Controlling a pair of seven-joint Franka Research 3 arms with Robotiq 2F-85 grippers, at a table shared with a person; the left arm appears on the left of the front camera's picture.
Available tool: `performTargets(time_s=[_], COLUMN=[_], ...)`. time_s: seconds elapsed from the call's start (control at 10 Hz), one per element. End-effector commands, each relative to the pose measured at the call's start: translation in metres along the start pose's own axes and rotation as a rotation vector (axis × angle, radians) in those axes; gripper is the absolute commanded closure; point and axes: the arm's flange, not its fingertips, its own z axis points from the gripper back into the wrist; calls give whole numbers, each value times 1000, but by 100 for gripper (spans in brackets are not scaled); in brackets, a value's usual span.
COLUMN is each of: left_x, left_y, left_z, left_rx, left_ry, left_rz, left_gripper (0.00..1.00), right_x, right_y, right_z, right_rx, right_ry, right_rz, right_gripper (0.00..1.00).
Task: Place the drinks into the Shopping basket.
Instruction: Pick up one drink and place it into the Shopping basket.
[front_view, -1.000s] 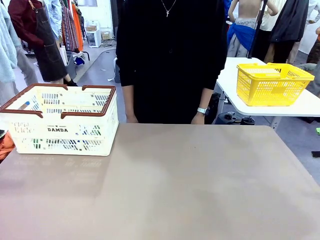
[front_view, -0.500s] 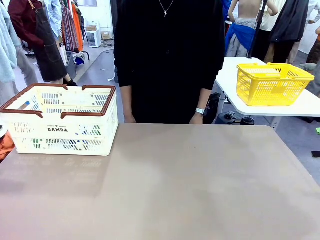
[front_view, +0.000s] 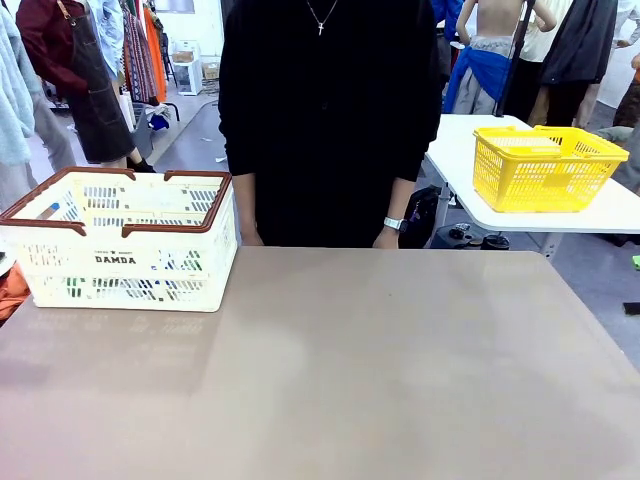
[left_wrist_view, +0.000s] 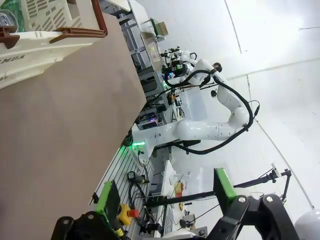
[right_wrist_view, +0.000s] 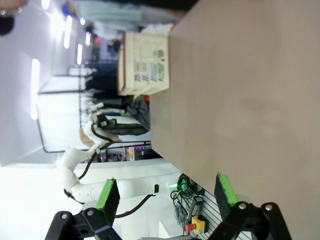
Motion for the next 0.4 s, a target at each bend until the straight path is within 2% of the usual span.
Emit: performTargets(time_s=[0.0, 0.3], left_x=[-4, -4], left_y=[-2, -2], left_z=[0, 0], left_rx=[-4, -4], left_ry=[6, 6], left_rz=[10, 10], left_gripper=[0, 0], right_x=[0, 0], right_y=[5, 5], right_z=[2, 2], right_rx=[-4, -4], right_ry=[9, 9], right_rz=[-5, -5], right_gripper=[0, 0])
